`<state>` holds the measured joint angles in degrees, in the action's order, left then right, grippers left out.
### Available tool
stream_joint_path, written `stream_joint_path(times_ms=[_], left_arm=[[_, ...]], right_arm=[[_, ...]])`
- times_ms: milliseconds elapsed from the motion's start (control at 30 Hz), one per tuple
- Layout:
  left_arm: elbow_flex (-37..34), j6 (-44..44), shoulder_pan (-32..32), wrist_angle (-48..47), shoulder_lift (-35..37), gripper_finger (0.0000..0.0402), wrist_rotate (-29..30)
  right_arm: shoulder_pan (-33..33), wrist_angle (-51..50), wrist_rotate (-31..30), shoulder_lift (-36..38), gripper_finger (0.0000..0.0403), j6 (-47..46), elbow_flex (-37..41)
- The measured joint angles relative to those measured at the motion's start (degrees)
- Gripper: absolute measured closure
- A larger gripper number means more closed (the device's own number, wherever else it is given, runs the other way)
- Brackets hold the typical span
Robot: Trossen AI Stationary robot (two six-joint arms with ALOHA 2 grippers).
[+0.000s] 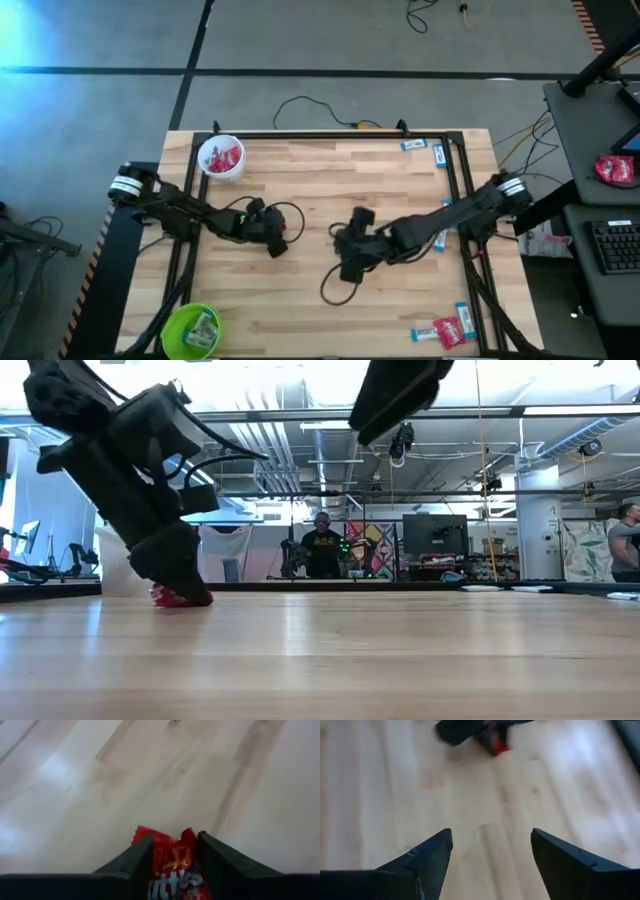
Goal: Sort candy by brand, put in halloween buckets
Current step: Put the top red candy into the white bucket
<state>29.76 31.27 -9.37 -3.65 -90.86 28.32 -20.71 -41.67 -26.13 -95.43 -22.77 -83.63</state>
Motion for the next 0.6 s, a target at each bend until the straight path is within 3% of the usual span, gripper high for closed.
stream_joint_path(times_ms=[233, 600], left_arm=[[10.35, 5.68, 5.14, -25.37, 1.77, 0.0388, 3.79], [24.89, 5.03, 19.40, -53.00, 16.36, 0.0397, 20.88]], right_arm=[[-0.27, 0.53, -3.51, 7.88, 0.0165, -4.02, 6.61], [-1.79, 5.27, -3.91, 10.33, 0.0184, -10.85, 17.22]])
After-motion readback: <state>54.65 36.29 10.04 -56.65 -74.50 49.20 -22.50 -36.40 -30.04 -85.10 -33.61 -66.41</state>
